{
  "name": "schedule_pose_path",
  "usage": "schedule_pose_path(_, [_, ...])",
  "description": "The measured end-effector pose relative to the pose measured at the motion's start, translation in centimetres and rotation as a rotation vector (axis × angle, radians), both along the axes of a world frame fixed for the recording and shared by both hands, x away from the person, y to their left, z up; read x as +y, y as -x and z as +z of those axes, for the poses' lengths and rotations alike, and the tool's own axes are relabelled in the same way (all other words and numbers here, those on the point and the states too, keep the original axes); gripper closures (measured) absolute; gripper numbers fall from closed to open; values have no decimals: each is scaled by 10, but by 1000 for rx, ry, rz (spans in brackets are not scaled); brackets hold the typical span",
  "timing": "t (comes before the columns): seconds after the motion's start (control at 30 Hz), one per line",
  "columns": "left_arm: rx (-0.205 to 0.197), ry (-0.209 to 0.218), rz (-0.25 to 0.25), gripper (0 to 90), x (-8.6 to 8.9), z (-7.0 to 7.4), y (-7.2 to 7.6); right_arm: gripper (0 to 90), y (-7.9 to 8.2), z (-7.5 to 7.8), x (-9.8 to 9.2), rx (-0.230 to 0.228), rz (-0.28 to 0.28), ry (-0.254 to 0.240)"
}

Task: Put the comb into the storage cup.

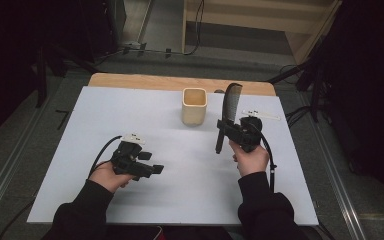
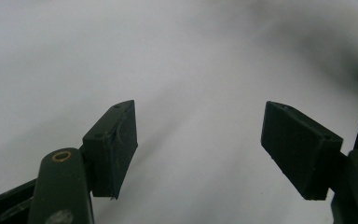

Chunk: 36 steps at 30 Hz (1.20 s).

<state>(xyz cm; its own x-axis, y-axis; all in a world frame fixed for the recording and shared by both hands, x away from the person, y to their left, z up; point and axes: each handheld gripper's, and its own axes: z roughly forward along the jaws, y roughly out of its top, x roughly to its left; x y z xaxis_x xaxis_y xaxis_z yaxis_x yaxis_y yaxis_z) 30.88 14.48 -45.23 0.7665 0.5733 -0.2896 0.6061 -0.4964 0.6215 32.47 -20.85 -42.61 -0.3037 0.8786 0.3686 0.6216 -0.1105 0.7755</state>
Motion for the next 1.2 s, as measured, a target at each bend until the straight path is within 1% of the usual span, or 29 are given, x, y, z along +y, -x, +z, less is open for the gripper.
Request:
schedule_pose_path(0.37, [4, -7, 38, 276, 19, 1, 3, 699, -4, 0, 5, 0, 16, -3])
schedule_pose_path(0.53, [6, 3, 50, 276, 25, 2, 5, 699, -6, 1, 8, -6, 26, -2])
schedule_pose_path(0.6, [5, -5, 50, 276, 28, 2, 5, 699, -7, 1, 9, -5, 27, -3])
schedule_pose_path(0.7, [5, -9, 63, 276, 32, 1, 7, 699, -8, 1, 10, -7, 32, -5])
schedule_pose_path(0.83, [2, -20, 71, 276, 36, 0, 8, 699, -9, 2, 11, -9, 33, -8])
schedule_pose_path(0.9, [3, -16, 78, 276, 38, 0, 9, 699, -10, 3, 12, -10, 35, -7])
schedule_pose_path(1.2, [6, -29, 90, 276, 43, -3, 8, 699, -16, 6, 18, -22, 51, -3])
